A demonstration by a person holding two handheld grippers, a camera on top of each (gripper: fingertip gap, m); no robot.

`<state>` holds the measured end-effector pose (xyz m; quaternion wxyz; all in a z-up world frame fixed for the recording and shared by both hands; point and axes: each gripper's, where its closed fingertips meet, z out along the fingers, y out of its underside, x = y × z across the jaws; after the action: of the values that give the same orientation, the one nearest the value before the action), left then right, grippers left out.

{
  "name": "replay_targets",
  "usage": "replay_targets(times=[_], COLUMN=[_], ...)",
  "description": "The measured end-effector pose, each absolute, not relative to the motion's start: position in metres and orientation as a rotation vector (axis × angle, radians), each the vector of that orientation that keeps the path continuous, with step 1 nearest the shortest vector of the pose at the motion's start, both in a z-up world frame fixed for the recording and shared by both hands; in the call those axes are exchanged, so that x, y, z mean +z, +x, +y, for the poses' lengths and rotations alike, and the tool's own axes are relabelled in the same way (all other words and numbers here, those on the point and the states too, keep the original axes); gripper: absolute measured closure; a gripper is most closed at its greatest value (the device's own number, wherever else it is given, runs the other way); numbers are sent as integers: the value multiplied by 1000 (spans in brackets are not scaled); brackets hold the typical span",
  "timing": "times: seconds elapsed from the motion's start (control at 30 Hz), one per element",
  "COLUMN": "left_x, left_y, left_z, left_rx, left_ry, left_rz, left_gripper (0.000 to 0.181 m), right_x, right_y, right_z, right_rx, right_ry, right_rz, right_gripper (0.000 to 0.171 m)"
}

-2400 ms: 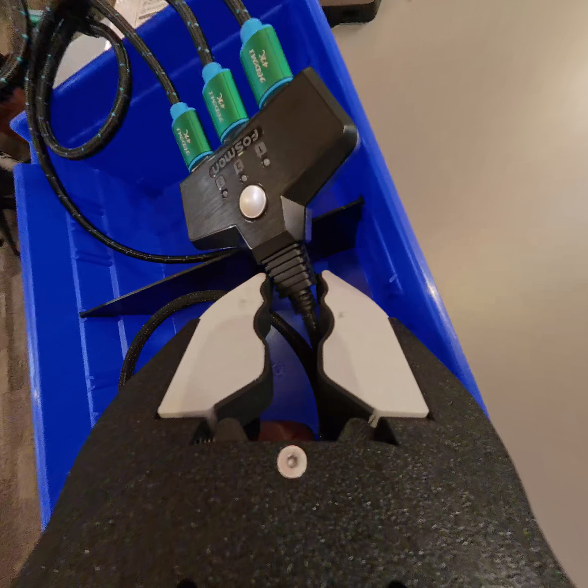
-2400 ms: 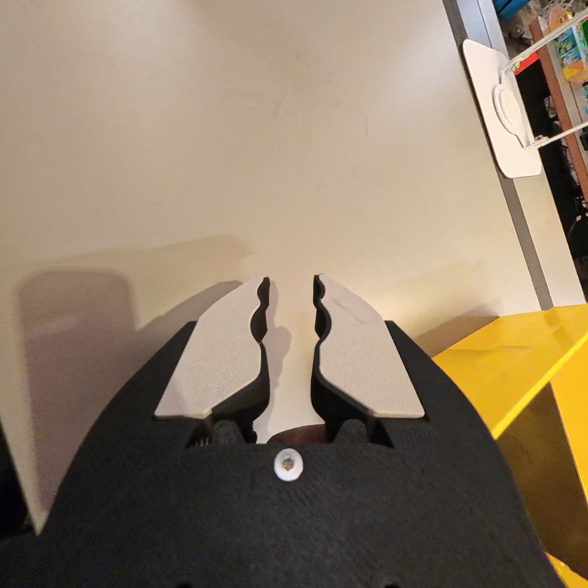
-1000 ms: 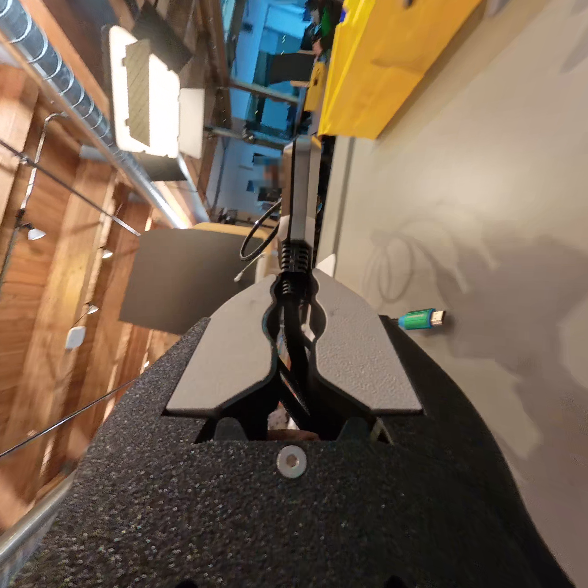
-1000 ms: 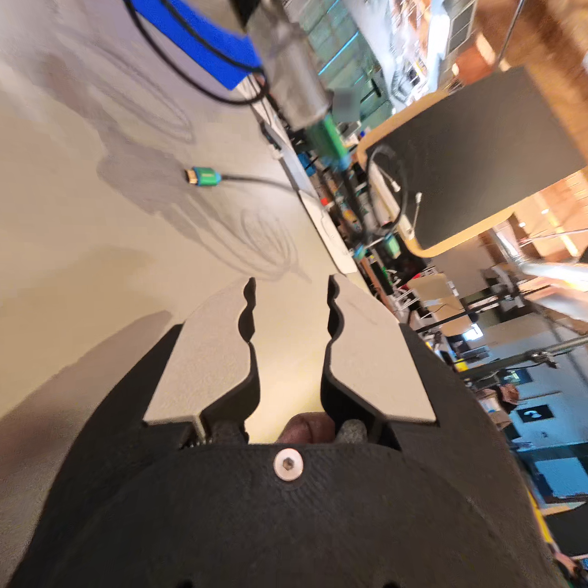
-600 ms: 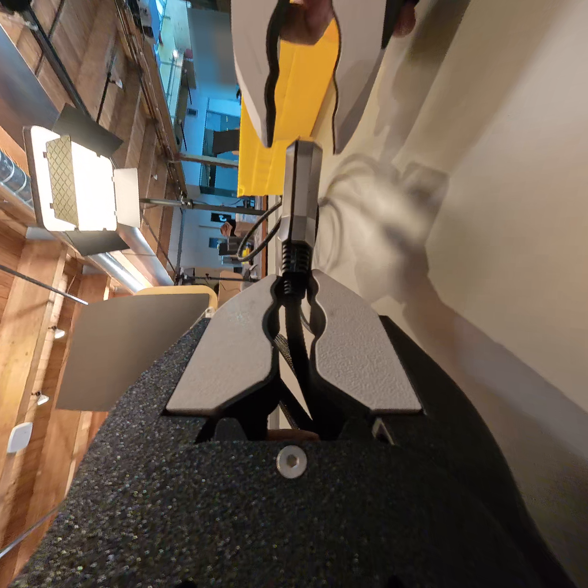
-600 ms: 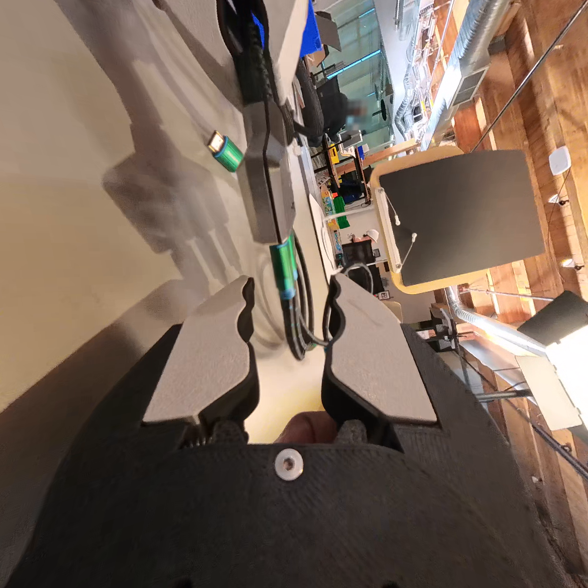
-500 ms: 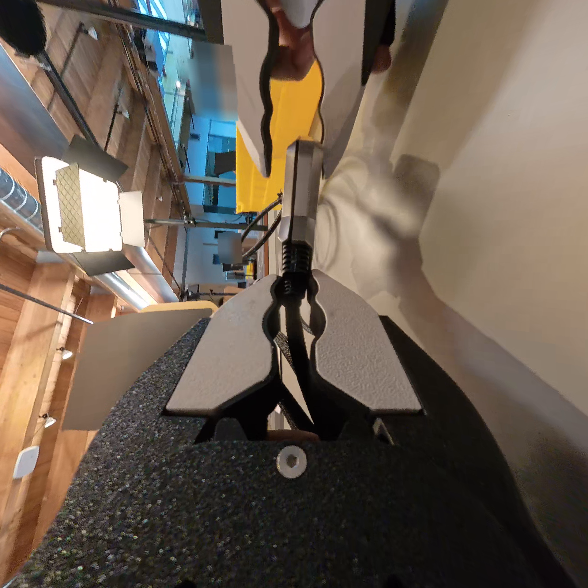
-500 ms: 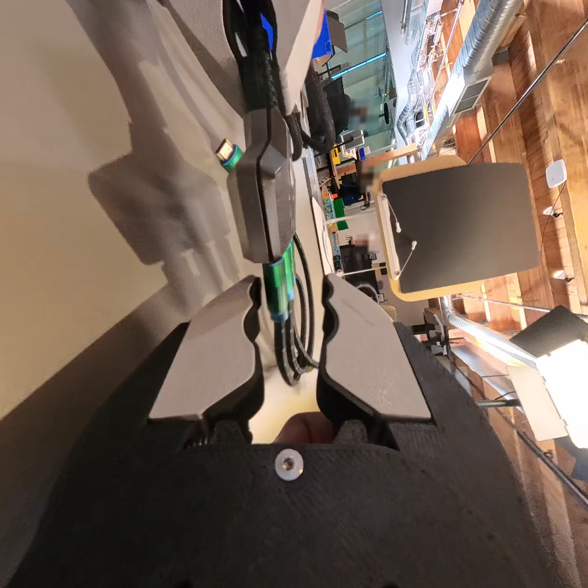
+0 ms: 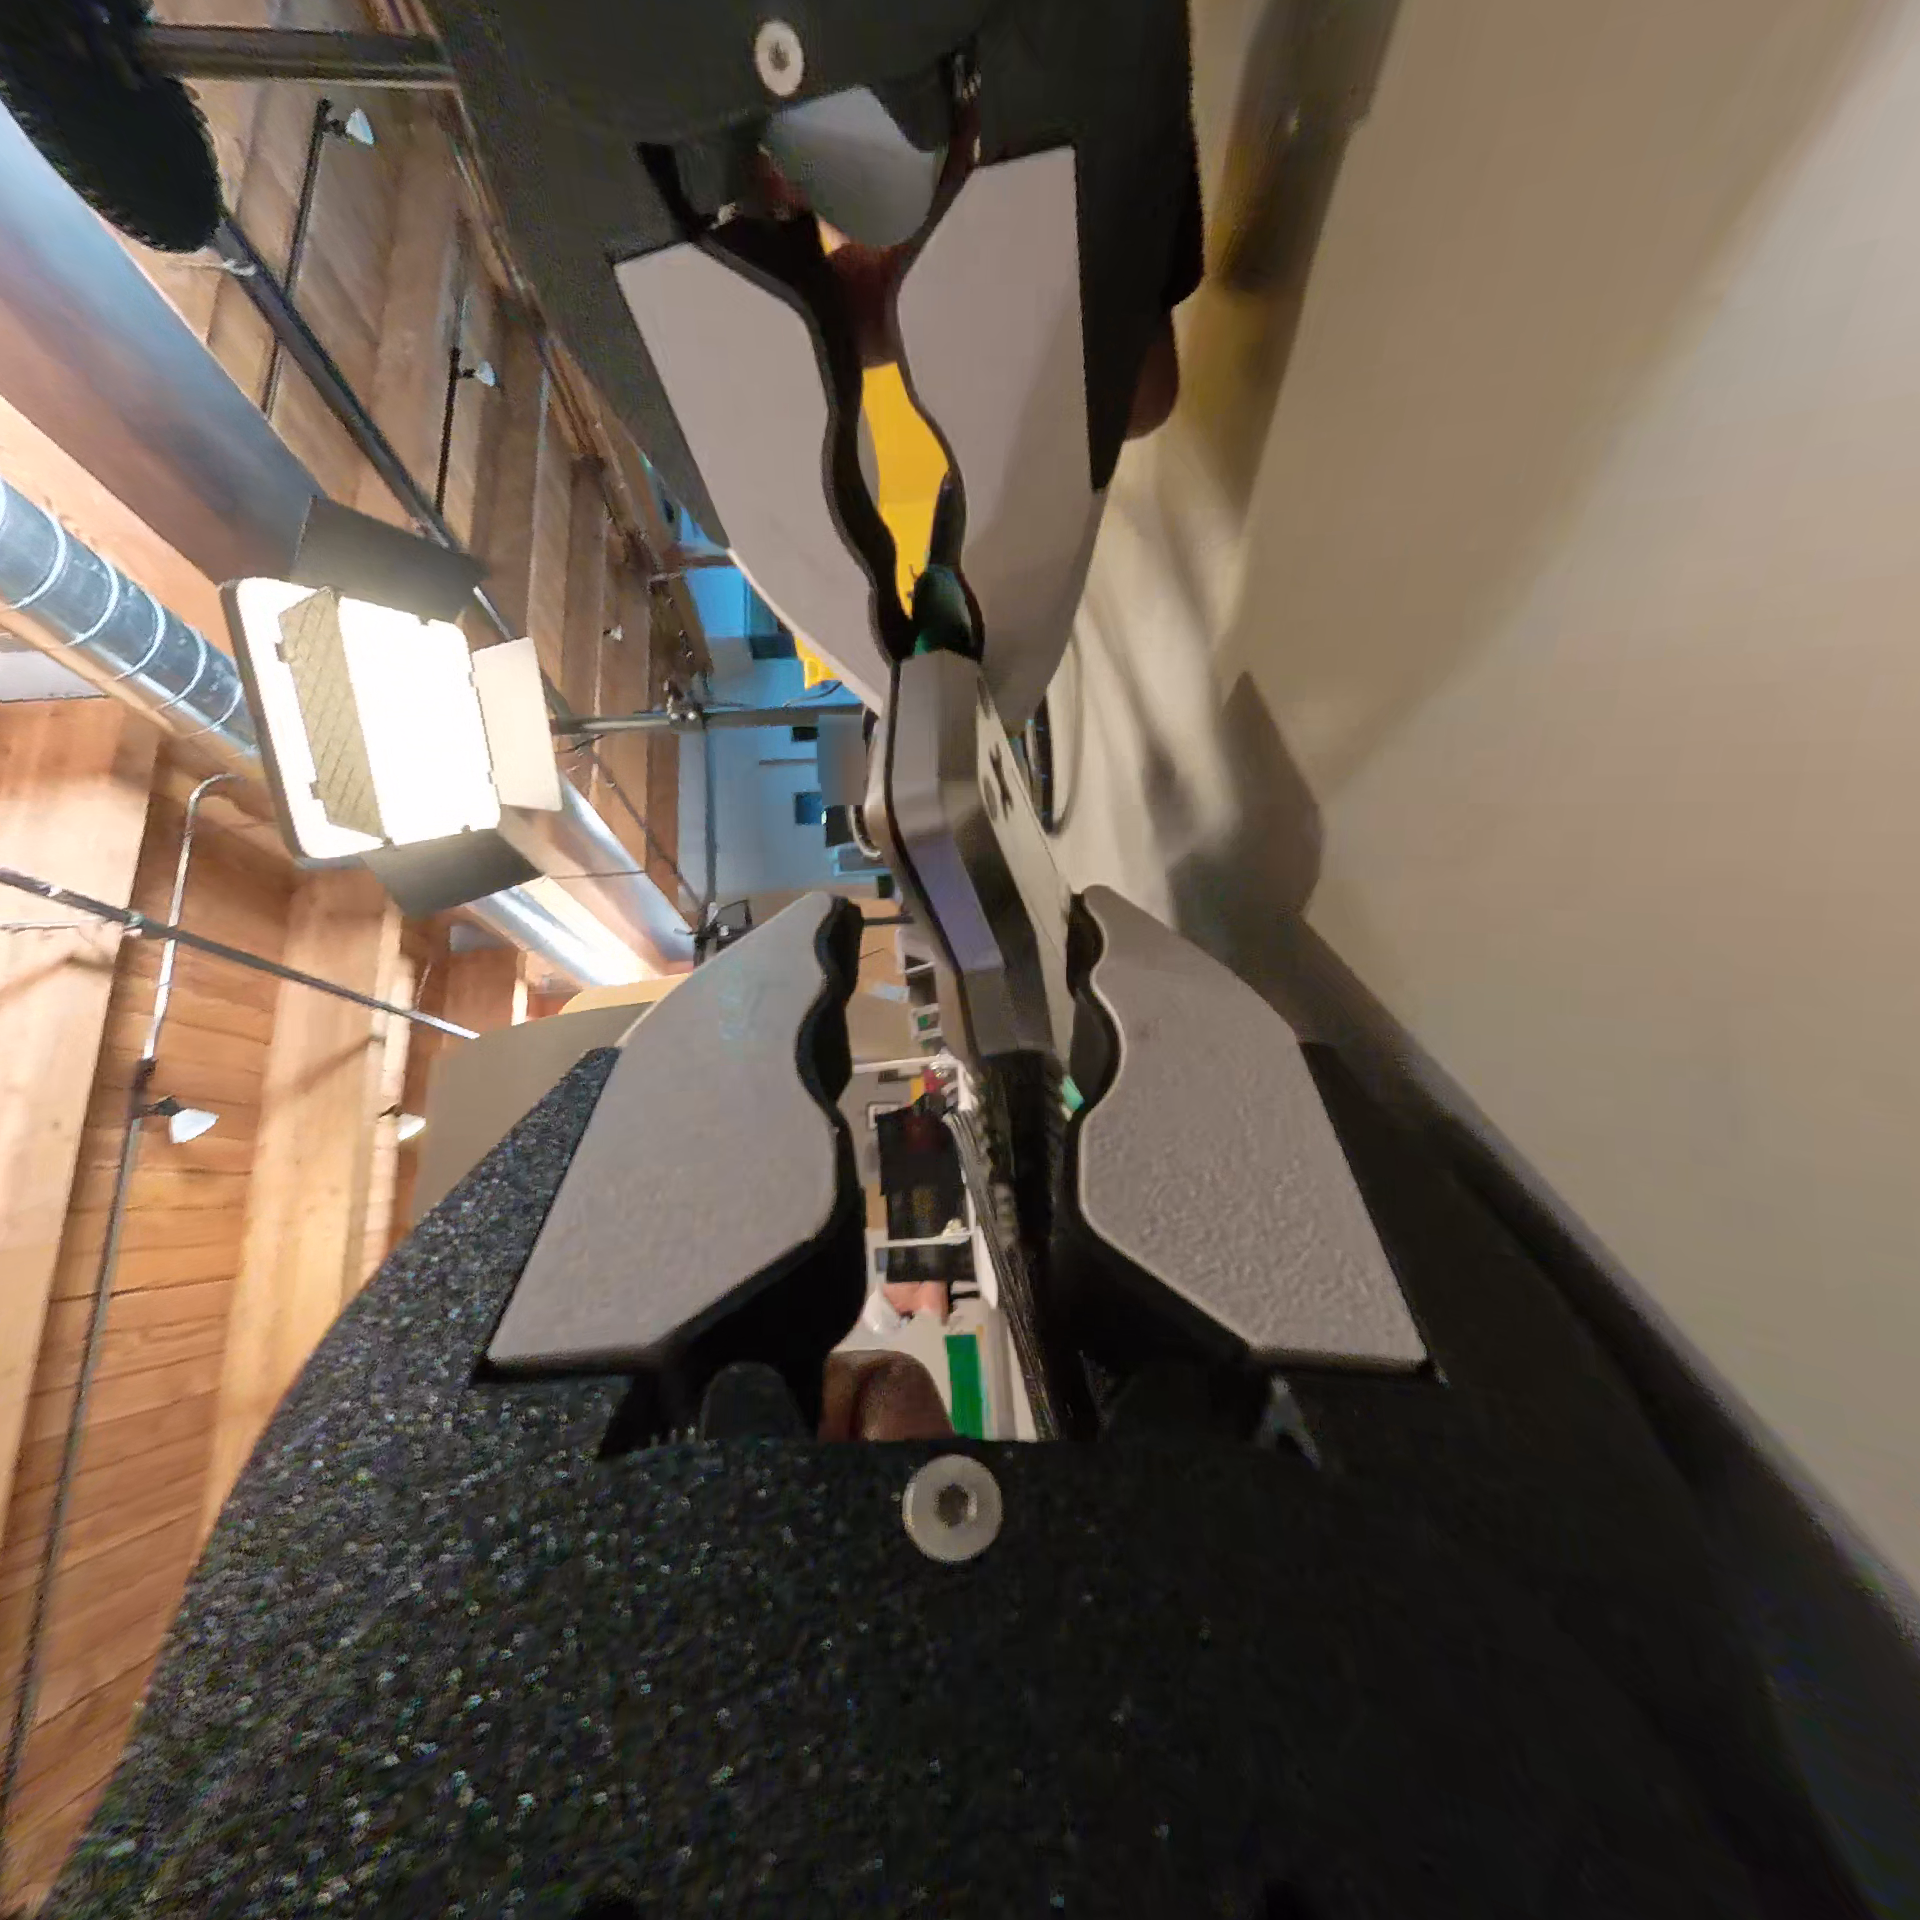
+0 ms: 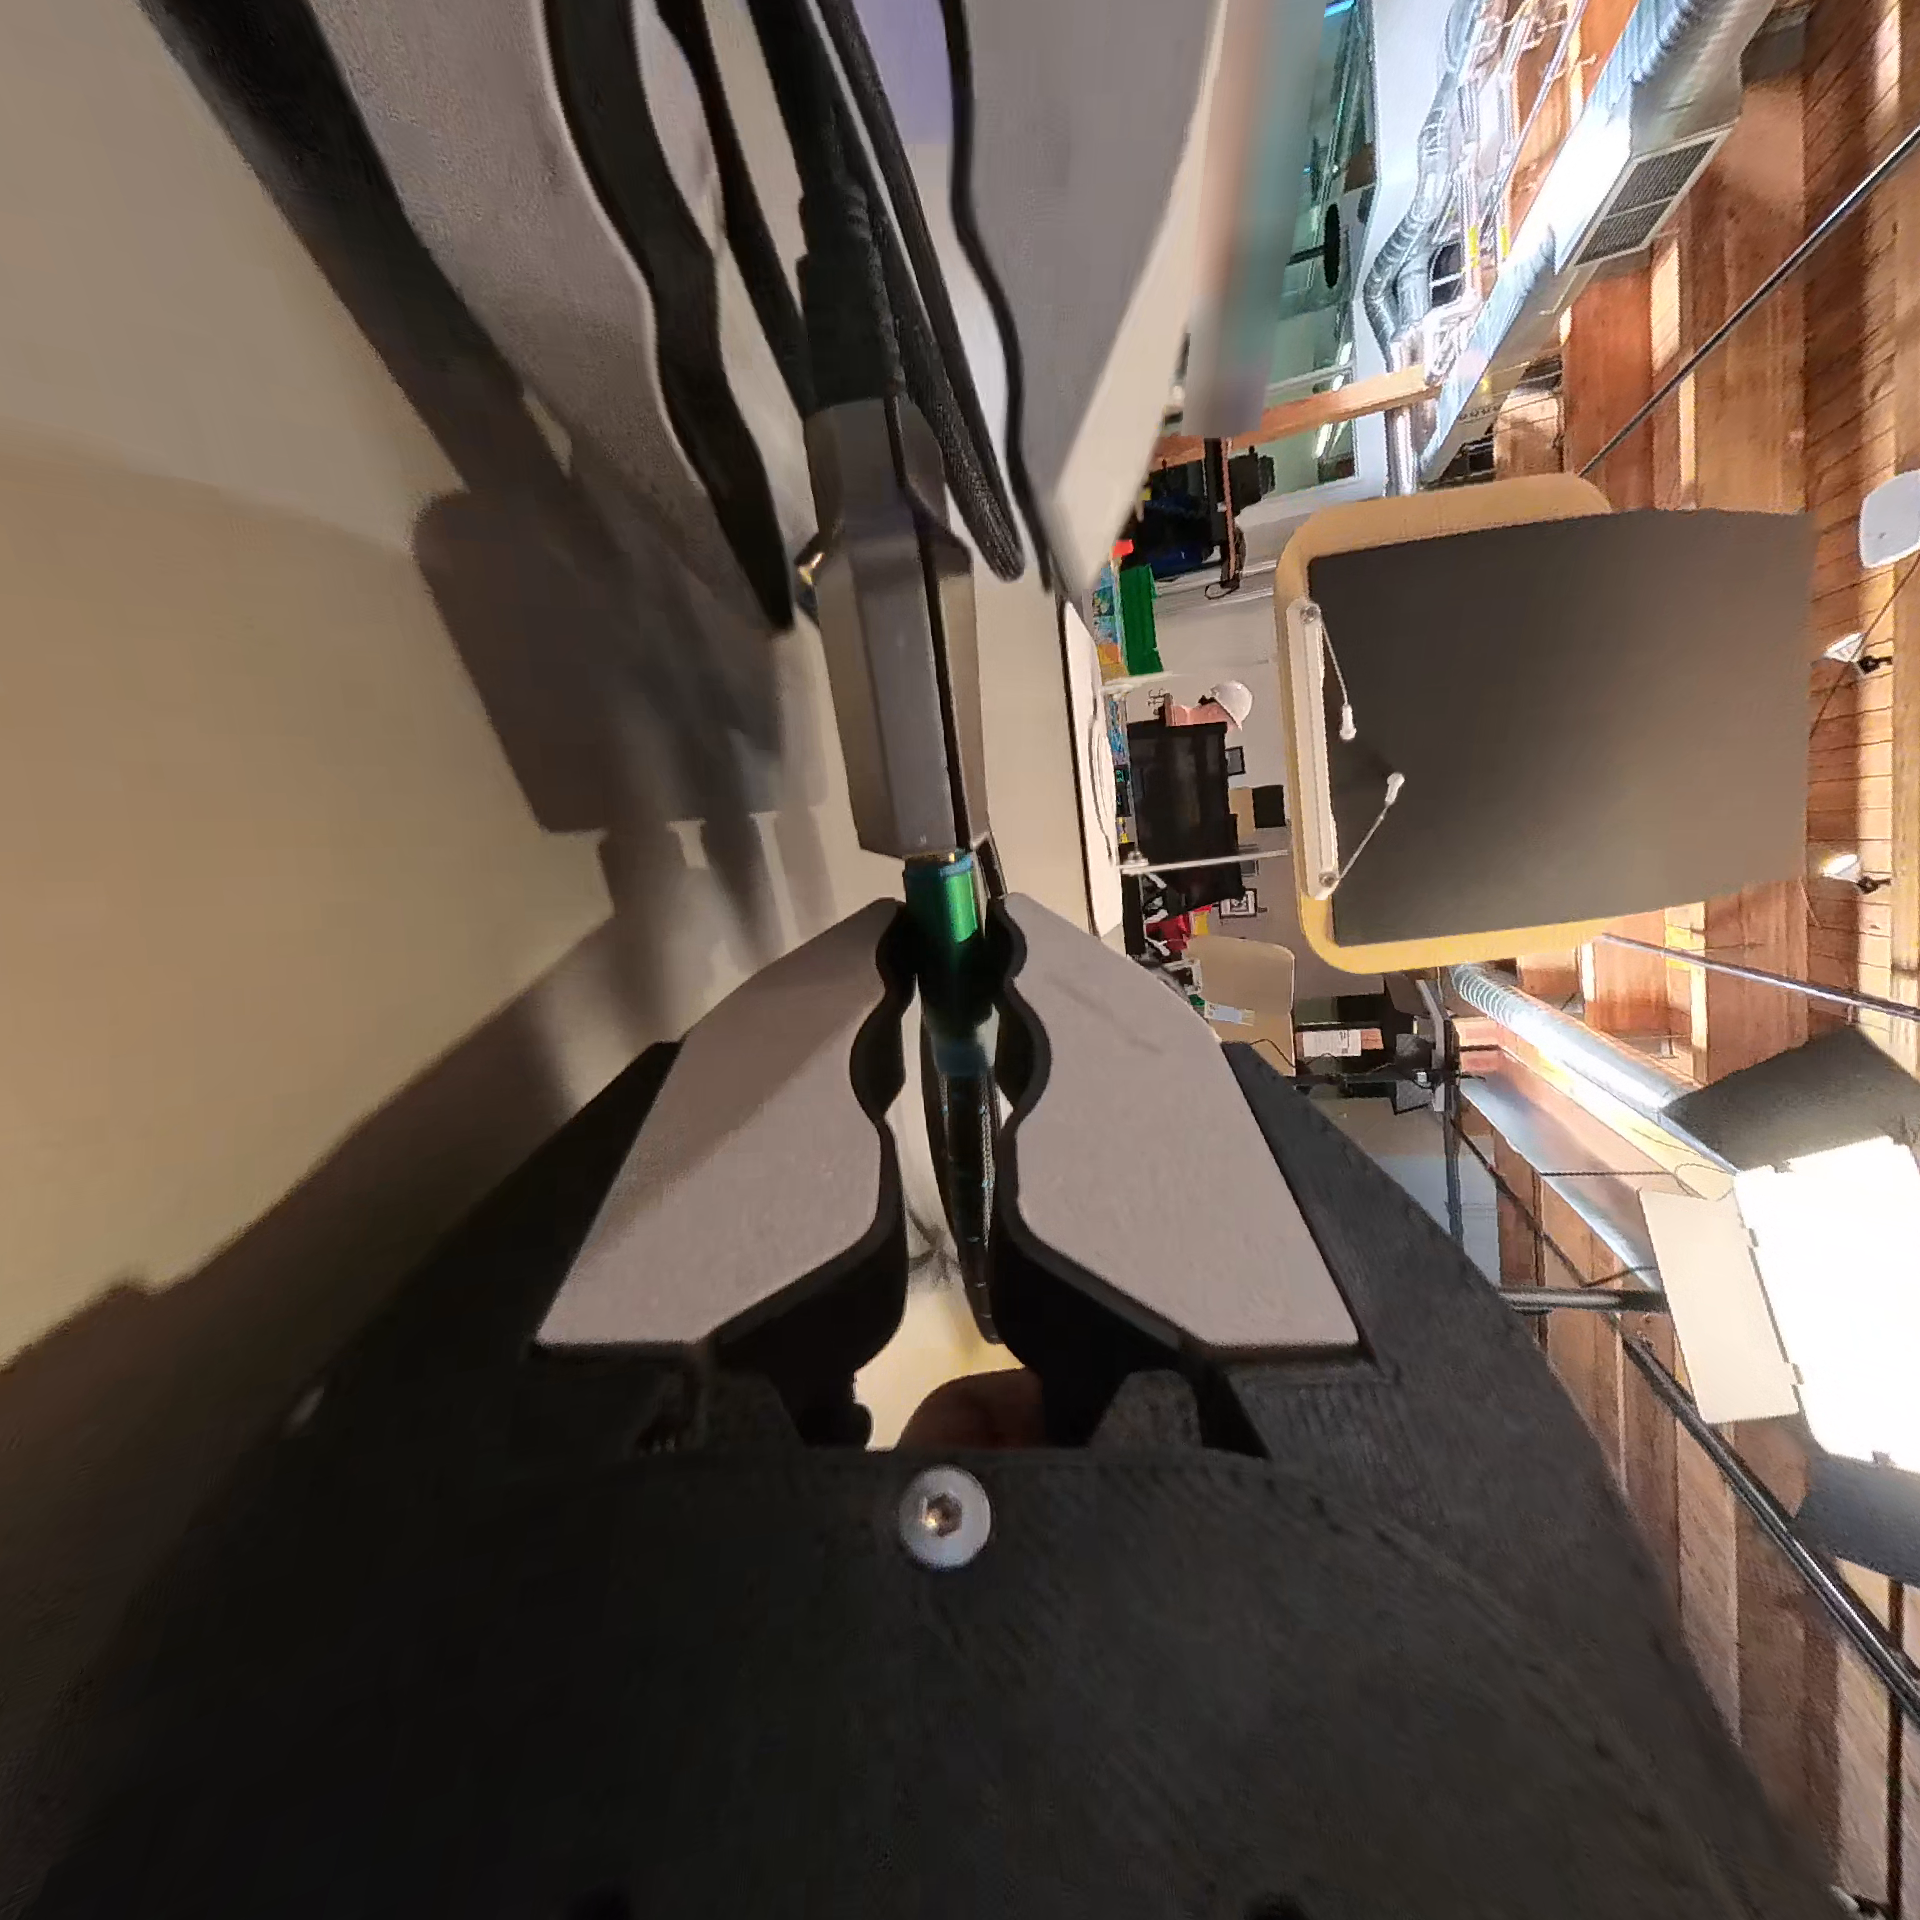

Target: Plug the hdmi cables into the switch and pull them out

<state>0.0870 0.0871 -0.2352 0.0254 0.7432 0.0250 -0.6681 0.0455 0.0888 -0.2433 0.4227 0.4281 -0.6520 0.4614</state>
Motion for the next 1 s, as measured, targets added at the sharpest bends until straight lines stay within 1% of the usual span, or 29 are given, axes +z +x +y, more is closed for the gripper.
replay_targets(times=[0.07, 0.17, 0.4, 1.0], left_x=[-234, -237, -242, -246], left_y=[81, 77, 80, 78], left_z=[83, 80, 79, 87], left_rx=[-2062, -2035, -2037, -2055], left_ry=[2253, 2215, 2276, 2323], left_rz=[98, 69, 114, 157], left_gripper=[141, 151, 157, 157], right_x=[-243, -243, -246, -249], right_y=[52, 60, 64, 61], right_z=[86, 83, 85, 102], right_rx=[1162, 1168, 1179, 1287], right_ry=[1077, 1084, 1172, 1348], right_rz=[-1633, -1623, -1569, -1540], right_gripper=[159, 159, 159, 160])
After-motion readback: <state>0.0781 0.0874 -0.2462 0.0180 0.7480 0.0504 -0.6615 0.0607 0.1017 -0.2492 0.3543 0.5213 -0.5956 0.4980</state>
